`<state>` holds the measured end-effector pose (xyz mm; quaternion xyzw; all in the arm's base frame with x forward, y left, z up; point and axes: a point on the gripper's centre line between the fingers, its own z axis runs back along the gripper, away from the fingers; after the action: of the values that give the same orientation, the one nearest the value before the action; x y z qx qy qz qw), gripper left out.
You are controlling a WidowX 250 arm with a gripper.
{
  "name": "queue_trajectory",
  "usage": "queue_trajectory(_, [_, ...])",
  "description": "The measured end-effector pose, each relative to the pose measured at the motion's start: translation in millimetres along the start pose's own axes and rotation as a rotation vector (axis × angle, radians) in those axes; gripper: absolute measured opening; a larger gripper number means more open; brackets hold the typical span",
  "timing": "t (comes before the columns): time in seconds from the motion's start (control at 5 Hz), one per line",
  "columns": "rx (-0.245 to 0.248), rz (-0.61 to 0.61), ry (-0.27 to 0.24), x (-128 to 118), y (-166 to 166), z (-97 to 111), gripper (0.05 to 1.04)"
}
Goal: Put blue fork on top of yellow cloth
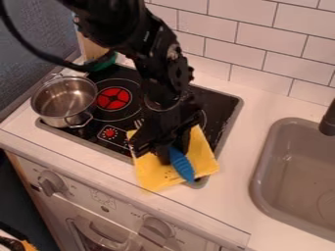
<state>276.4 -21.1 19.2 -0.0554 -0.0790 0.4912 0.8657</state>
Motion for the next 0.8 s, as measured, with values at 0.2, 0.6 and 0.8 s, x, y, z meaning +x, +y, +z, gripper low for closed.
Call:
queue_trajectory(0.2, [0.034, -0.041, 0.031, 1.4, -4.2, -2.7, 0.776])
queue_trajectory(0.6, [0.008, 0.002, 0.016, 10.1, -0.1, 20.0, 1.004])
queue_trajectory(0.8, [0.01, 0.006, 0.017, 14.7, 4.3, 41.3, 1.001])
